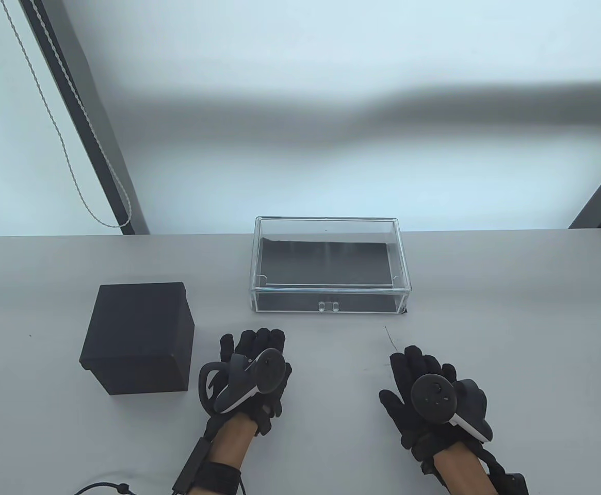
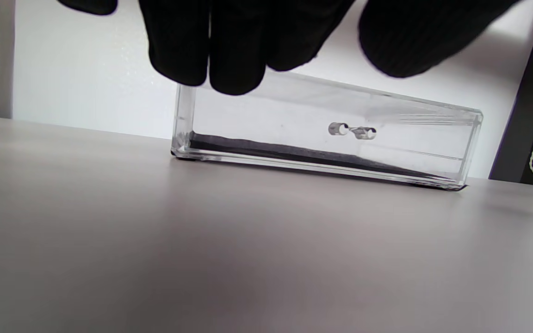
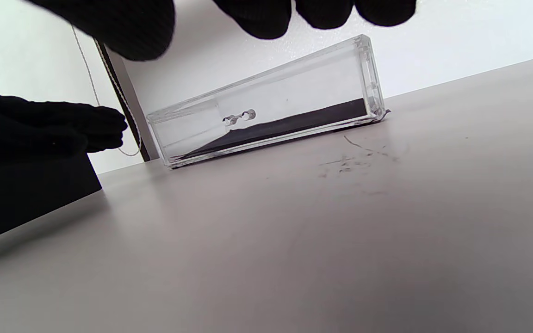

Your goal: Pour number blocks into a drawer

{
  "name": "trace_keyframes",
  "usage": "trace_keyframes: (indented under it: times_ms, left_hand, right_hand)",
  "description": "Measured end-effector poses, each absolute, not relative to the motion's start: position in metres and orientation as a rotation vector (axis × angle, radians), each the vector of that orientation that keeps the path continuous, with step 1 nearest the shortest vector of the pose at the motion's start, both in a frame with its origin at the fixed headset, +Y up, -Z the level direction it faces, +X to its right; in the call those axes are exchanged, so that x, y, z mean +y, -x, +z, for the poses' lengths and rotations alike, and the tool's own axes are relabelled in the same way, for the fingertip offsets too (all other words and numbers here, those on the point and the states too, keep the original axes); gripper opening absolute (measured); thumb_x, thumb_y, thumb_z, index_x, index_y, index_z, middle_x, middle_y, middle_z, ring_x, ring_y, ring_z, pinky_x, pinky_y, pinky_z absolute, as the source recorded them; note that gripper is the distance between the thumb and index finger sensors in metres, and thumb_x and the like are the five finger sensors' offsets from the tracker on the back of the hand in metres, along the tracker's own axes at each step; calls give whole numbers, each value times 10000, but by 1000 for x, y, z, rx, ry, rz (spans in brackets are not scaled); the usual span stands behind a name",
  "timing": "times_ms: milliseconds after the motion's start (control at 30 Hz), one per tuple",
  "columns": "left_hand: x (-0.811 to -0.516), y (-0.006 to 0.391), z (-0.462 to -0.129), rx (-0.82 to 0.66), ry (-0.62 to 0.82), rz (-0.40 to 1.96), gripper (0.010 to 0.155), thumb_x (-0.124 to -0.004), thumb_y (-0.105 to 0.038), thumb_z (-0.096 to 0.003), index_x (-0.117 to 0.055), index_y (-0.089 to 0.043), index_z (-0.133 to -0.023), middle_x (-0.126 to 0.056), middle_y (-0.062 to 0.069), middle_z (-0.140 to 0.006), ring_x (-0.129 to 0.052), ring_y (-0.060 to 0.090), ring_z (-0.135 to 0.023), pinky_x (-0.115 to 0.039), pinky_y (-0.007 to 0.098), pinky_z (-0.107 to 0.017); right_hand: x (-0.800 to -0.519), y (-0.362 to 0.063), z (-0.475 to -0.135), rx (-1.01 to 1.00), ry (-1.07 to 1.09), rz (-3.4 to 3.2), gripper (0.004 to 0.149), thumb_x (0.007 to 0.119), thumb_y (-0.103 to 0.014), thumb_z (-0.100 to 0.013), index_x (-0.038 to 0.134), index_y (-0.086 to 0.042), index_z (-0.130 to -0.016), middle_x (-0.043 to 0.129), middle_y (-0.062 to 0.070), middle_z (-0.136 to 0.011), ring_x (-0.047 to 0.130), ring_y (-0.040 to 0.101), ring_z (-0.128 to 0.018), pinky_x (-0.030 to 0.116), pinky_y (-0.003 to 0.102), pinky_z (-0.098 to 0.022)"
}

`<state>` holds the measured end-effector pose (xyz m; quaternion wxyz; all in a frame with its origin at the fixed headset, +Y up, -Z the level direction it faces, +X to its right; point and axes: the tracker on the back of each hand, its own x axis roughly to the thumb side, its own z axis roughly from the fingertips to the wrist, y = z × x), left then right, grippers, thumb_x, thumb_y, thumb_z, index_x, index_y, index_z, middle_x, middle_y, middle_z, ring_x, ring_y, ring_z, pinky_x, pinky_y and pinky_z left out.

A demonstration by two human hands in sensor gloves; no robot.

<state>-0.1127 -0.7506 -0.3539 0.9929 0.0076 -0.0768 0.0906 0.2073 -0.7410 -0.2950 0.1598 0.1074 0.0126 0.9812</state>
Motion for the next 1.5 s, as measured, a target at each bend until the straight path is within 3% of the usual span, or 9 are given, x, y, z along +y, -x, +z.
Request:
trace_keyframes:
  times_ms: [167,667,900,1133,1200,1500]
  left_hand:
    - [-766,111,-379,-70,56,367,717,-656,-609,-458,-546,-225,-1053,-705,115,-1097,-743,339,-975,-444,672,-761]
    - [-764,75,-443,233,181,724,691,-667,-591,-458,-731,-104,-944,-900,209,-891,-890,403,-733,-671,617,-612]
    - [-774,61,-461,394,325,895,700,-674,-586,-463,-745,-57,-915,-939,243,-803,-969,379,-601,-769,576,-509]
    - [-797,54,-470,539,574,1224,718,-698,-580,-466,-709,-27,-925,-961,212,-759,-982,362,-604,-800,533,-499]
    - [-804,51,-470,575,568,1290,684,-713,-553,-471,-733,-23,-904,-973,206,-739,-990,362,-578,-809,528,-465]
    - [-826,42,-472,525,638,1601,626,-697,-505,-476,-706,-5,-852,-960,119,-730,-991,294,-587,-805,528,-469]
  right_hand:
    - [-745,-216,-296,56,-246,2835,769,683,-578,-457,447,-136,-1040,383,202,-1118,412,524,-953,294,718,-642]
    - [-749,-234,-299,81,-111,2854,767,682,-576,-456,448,-136,-1040,380,199,-1119,407,522,-956,290,718,-645]
    - [-751,-239,-299,97,-66,2846,763,682,-575,-455,457,-135,-1038,386,198,-1117,412,522,-954,293,717,-644]
    - [-755,-239,-301,131,-57,2833,762,684,-573,-455,464,-133,-1037,389,201,-1116,415,523,-953,294,717,-643]
    - [-755,-238,-301,132,-59,2833,761,684,-573,-454,468,-133,-1036,393,200,-1115,418,523,-951,297,717,-642]
    - [-757,-237,-301,160,-51,2844,757,685,-572,-453,480,-129,-1032,403,204,-1111,429,525,-946,304,715,-640]
